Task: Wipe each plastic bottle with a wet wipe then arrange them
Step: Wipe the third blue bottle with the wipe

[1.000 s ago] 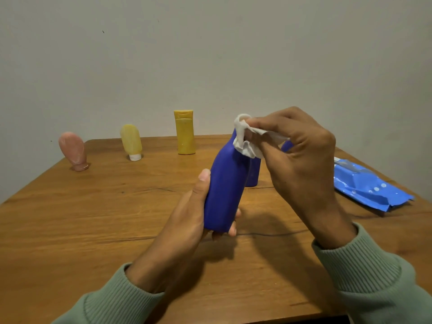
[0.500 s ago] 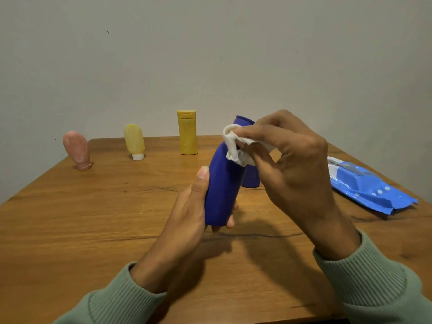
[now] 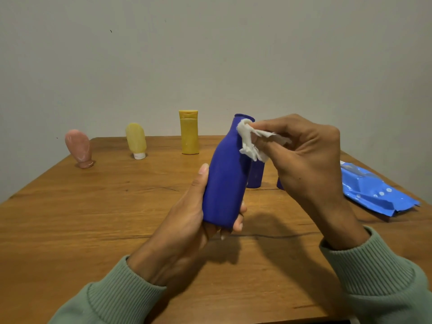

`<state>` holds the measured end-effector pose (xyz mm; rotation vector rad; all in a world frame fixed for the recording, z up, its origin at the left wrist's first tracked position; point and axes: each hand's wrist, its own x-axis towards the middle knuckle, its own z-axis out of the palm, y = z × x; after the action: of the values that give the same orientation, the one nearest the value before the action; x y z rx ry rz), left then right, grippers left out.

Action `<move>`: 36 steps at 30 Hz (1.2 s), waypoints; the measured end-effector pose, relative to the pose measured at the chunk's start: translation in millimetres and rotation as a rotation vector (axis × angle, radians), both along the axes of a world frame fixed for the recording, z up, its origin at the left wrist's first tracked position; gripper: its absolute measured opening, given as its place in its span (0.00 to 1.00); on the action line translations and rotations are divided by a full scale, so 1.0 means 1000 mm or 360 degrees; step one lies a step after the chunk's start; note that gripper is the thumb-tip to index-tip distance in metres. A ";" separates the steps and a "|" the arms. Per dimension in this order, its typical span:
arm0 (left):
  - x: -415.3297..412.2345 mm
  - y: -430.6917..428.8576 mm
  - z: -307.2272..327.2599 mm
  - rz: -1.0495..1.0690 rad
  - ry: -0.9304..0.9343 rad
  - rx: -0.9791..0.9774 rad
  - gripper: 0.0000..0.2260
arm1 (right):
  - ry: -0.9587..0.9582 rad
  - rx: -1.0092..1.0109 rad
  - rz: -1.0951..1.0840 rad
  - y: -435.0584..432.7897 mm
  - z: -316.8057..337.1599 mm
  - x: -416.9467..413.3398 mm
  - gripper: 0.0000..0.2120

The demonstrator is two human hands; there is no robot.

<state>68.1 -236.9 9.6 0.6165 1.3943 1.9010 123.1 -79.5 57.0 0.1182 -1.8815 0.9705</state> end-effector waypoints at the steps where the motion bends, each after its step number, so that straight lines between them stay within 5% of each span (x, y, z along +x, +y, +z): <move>1: 0.000 0.000 0.001 -0.0019 -0.0024 0.0020 0.29 | 0.0023 -0.0045 -0.0002 -0.001 0.000 0.000 0.08; 8: -0.001 -0.001 0.003 -0.0056 -0.0151 0.0177 0.28 | -0.0214 -0.0052 0.0202 -0.003 0.001 0.001 0.10; 24: -0.001 -0.003 -0.001 -0.0256 -0.0297 0.0106 0.29 | -0.0047 -0.0318 0.0141 0.003 0.002 0.001 0.11; 33: -0.003 -0.003 -0.003 -0.0122 -0.0051 0.0007 0.31 | -0.0105 0.0375 -0.0009 0.005 0.006 0.005 0.11; 36: -0.002 -0.002 -0.003 -0.0079 0.0066 -0.0078 0.31 | 0.0012 0.0380 -0.0169 0.006 0.006 0.006 0.10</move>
<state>65.8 -238.5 6.3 0.6645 1.4341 1.8192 129.4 -73.1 63.0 0.1619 -1.9705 0.6707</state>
